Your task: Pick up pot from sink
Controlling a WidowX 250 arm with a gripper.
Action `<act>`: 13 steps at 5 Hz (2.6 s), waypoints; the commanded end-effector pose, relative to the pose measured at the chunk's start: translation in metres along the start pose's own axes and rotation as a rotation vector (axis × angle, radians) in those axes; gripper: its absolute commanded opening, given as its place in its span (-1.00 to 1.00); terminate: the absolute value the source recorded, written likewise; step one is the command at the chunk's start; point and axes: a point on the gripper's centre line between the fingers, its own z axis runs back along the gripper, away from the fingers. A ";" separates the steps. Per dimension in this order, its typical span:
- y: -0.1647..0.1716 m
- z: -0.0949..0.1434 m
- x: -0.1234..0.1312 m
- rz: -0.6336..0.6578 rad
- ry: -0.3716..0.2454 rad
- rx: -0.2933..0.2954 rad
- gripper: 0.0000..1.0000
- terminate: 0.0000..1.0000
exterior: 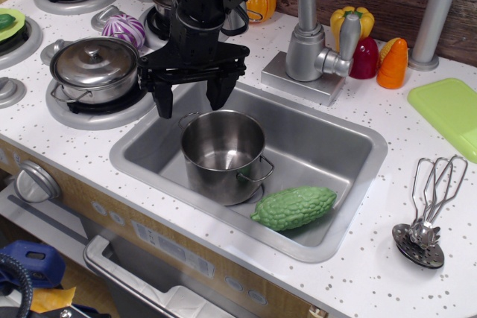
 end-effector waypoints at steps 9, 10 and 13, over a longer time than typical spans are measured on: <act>-0.005 -0.084 -0.007 0.061 0.076 -0.175 -1.00 -1.00; -0.010 -0.086 -0.004 0.064 0.071 -0.192 -1.00 -1.00; -0.001 -0.023 0.002 0.147 0.003 -0.168 -1.00 -1.00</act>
